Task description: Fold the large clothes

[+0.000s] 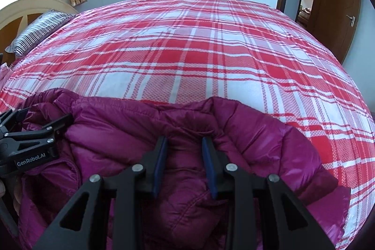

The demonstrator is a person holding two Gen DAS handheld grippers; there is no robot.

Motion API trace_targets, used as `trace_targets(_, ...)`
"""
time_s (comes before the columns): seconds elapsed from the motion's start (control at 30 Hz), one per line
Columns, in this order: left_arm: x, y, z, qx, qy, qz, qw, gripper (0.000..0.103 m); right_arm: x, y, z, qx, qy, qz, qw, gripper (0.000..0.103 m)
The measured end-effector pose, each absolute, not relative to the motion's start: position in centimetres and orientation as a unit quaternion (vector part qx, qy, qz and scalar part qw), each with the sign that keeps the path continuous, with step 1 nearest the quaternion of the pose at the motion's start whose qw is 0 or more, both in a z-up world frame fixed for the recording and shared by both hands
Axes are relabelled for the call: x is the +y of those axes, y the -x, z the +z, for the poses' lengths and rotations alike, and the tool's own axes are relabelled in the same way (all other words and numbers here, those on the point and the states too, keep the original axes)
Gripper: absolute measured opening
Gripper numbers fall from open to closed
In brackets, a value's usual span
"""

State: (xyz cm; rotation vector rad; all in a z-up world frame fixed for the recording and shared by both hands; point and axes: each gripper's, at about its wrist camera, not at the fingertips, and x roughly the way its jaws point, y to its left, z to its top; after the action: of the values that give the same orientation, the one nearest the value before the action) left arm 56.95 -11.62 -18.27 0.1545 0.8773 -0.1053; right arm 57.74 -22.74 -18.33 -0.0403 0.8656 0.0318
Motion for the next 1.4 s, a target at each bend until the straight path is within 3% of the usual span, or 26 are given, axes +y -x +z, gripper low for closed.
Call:
trace_targets(1.07,-11.9,-57.2,-18.5,0.421,-0.079,-0.044,0.902,0.092,-22.1,-57.9,-17.6,0.423,0.042,-0.003,0.905,0.034)
trace_targets(1.23,-11.9,-57.2,-18.5,0.420,-0.079,-0.044,0.903,0.092,-22.0,-57.4,-14.4,0.382,0.000,-0.004,0.924,0.042)
trace_targets(1.4,-11.7,-57.2,-18.5,0.420,-0.073,-0.046,0.903,0.092,-19.0,-59.4,-16.5,0.436,0.030,0.029,0.899,0.045)
